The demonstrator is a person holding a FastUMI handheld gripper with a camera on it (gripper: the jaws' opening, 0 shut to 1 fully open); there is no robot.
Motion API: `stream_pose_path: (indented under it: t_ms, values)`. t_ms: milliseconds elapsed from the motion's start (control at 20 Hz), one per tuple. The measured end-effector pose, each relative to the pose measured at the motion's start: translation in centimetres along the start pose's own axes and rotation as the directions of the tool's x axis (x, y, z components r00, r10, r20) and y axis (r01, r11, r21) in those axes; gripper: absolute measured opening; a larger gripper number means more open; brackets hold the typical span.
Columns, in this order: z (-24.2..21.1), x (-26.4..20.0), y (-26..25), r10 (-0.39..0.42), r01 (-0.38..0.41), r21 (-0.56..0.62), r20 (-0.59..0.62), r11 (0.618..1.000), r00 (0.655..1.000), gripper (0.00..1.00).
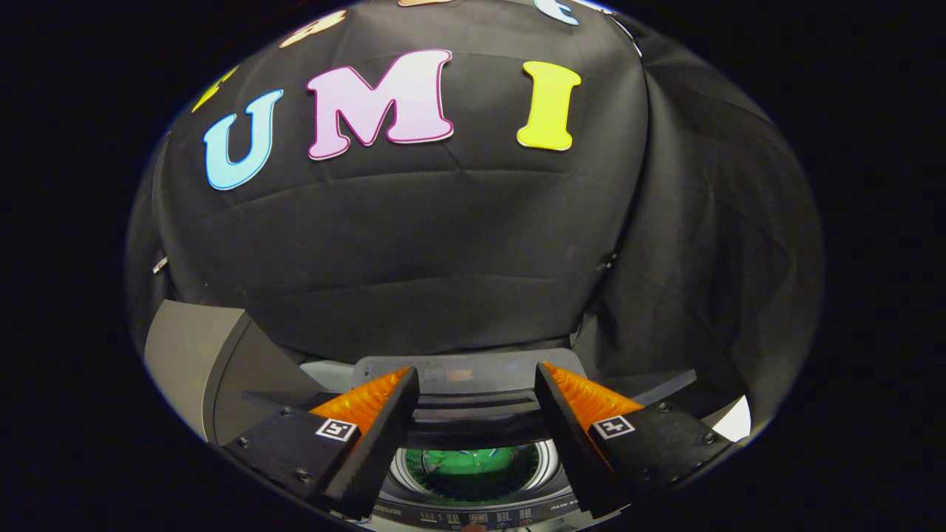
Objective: Put the clothes into the washing machine and then close the washing machine lid.
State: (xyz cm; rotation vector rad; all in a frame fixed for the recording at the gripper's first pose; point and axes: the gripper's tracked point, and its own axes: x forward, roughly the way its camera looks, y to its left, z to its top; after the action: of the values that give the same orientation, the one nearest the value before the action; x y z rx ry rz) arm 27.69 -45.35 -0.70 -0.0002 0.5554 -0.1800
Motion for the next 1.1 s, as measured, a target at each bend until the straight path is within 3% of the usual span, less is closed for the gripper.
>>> stream_pose_path:
  t_ms: [250, 450, 1100]
  values:
    - [-5.8, -0.1, 0.1, 0.002, 0.002, 0.036, -0.113, 0.999, 0.994, 0.99]
    - [-10.4, 0.1, -0.4, -0.007, 0.007, 0.0, -0.186, 1.0, 0.983, 0.99]
    - [-19.7, 1.0, -0.6, -0.007, 0.0, -0.018, -0.366, 1.0, 0.931, 0.99]
